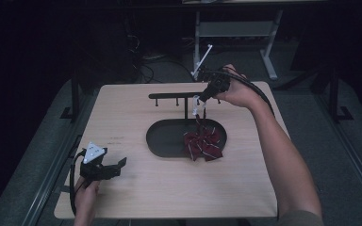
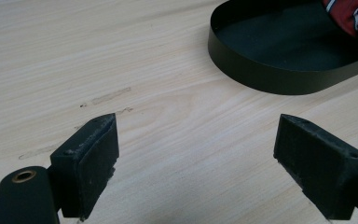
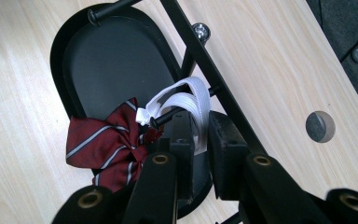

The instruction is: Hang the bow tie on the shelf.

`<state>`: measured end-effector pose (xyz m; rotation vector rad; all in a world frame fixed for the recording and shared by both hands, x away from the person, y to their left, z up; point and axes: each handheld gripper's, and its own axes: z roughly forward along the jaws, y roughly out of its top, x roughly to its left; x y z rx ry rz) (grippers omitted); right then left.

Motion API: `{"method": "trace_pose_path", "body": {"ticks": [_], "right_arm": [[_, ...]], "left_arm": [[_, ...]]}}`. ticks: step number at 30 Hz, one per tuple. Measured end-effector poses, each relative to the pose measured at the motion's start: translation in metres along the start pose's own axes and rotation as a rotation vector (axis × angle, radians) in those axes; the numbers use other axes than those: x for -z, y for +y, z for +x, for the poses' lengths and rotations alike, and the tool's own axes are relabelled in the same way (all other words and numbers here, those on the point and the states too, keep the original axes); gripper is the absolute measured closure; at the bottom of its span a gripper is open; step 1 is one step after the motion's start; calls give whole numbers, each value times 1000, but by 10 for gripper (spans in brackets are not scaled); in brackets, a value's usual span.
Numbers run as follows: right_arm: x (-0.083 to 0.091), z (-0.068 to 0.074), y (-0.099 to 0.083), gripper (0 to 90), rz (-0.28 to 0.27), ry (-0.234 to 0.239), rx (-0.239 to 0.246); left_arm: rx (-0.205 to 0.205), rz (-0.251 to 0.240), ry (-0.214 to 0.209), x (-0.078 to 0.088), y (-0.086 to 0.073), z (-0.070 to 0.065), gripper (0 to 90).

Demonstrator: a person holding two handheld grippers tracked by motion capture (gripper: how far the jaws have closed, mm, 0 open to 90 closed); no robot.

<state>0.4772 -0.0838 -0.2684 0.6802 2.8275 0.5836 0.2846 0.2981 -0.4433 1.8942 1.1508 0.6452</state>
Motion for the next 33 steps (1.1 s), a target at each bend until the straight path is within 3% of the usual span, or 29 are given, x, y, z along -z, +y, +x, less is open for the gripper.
{"method": "trace_pose_path", "body": {"ticks": [33], "right_arm": [[-1,2,-5,695,10,1,5]], "left_arm": [[2,-3,-4,1,0,-1,136]]}}
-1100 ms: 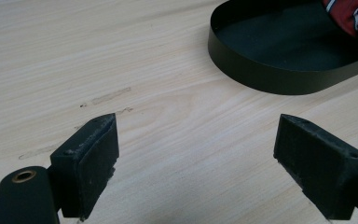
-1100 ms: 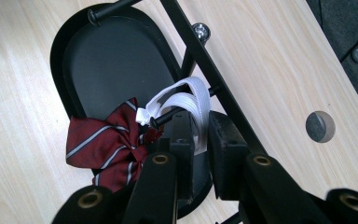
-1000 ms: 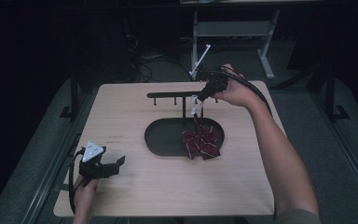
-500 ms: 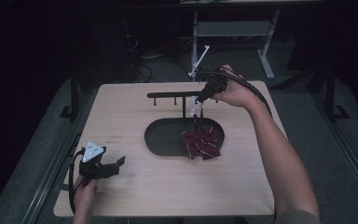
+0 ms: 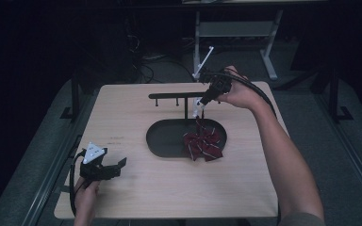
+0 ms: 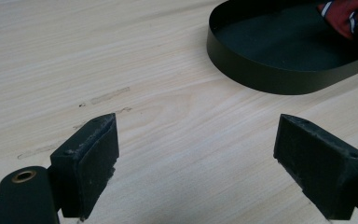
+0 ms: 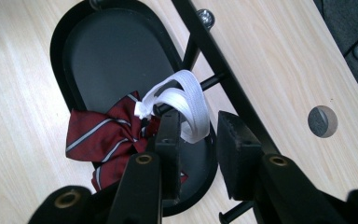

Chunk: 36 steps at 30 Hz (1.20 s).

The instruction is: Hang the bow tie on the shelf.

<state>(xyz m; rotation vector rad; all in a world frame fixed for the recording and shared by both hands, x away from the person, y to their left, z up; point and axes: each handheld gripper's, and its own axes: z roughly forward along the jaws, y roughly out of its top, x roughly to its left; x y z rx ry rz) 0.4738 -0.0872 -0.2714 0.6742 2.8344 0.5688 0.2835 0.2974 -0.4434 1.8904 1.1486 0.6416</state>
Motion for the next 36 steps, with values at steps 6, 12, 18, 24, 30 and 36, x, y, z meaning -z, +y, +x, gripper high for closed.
{"method": "trace_pose_path", "body": {"ticks": [6,12,18,24,30,36], "right_arm": [[0,0,-2,676,2,8,2],[1,0,-4,669,-8,15,4],[3,1,-5,668,-12,16,5],[2,2,-3,717,-10,11,8],[1,-2,2,756,-16,-23,-2],[0,-4,5,735,-14,-29,-21]], "left_arm": [[-1,0,0,0,0,1,135],[0,-1,0,0,0,0,135],[1,-2,0,0,0,0,135],[1,-1,0,0,0,0,136],[5,-1,3,1,0,1,135],[3,-3,0,1,0,0,136]]}}
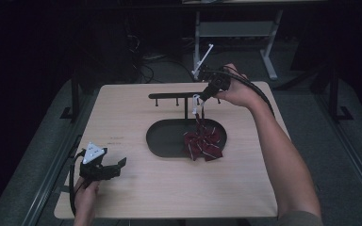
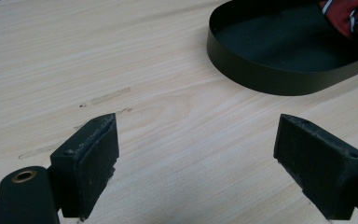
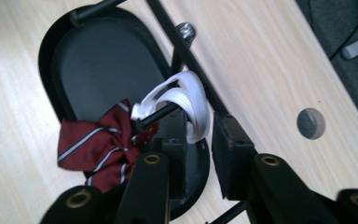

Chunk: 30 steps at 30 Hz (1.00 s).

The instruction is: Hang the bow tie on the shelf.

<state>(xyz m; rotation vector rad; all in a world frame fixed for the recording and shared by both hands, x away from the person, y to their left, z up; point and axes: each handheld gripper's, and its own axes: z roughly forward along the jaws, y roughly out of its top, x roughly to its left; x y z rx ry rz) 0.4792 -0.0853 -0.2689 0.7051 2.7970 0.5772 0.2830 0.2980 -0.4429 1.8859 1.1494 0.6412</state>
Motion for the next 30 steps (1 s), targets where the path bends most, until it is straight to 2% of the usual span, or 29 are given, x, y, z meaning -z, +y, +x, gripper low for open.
{"method": "trace_pose_path", "body": {"ticks": [3,18,30], "right_arm": [[0,2,-2,705,10,23,12],[5,3,-16,645,-30,70,9],[13,8,-22,628,-49,86,24]], "left_arm": [[0,-1,2,0,0,0,135],[-1,3,1,0,0,-1,136],[-2,2,3,1,0,0,136]]}}
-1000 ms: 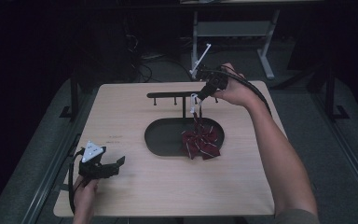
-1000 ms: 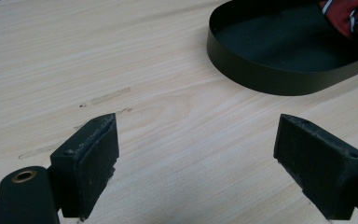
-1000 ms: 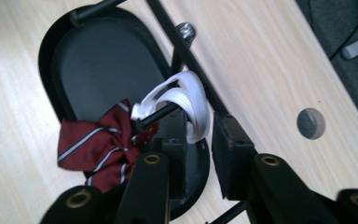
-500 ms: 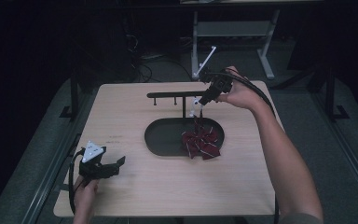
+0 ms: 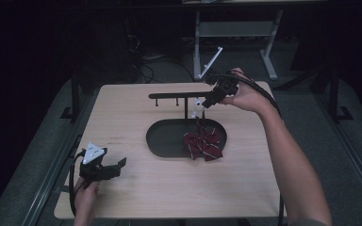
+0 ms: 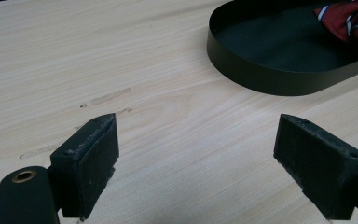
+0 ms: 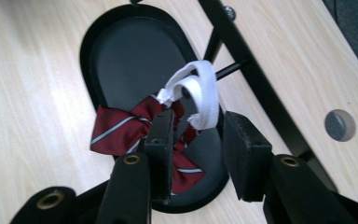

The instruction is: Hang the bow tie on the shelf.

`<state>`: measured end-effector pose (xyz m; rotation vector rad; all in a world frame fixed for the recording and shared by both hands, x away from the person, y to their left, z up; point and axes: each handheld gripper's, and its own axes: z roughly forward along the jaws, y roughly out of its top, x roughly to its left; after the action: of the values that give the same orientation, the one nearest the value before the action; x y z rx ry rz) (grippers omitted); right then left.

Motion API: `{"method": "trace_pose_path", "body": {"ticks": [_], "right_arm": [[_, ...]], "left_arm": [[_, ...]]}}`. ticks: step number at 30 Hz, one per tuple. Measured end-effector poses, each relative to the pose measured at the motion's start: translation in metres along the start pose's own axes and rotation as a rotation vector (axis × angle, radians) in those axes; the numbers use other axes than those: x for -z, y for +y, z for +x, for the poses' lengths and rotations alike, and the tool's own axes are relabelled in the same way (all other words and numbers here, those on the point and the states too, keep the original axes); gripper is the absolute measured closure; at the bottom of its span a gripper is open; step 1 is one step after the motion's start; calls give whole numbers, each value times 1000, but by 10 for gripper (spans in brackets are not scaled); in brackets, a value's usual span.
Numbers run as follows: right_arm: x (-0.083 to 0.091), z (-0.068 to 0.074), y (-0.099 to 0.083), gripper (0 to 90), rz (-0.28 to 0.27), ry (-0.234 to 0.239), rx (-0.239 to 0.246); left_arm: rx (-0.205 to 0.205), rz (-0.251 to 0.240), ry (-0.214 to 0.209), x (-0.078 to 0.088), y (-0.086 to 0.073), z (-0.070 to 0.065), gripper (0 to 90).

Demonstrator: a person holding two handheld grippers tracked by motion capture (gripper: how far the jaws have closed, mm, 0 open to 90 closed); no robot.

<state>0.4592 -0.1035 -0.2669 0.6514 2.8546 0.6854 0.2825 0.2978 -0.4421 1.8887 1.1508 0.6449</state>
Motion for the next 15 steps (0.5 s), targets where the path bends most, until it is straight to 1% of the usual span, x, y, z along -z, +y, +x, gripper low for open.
{"method": "trace_pose_path", "body": {"ticks": [4,7,9,10,12,13,15], "right_arm": [[0,0,-6,621,-13,18,-6],[-1,1,-11,616,-14,26,-14],[-1,2,-14,612,-12,29,-15],[-1,2,-15,611,-19,31,-10],[0,2,-18,610,-26,38,-23],[0,2,-20,609,-32,41,-19],[1,4,-22,605,-31,42,-20]], "left_arm": [[3,5,-1,0,-1,-1,135],[-5,4,0,1,0,-1,135],[-3,2,-2,0,0,-1,135],[-3,3,-1,0,0,-1,136],[-3,2,0,0,0,-1,136],[-4,3,0,0,0,-1,135],[-4,3,-1,0,-1,-1,135]]}}
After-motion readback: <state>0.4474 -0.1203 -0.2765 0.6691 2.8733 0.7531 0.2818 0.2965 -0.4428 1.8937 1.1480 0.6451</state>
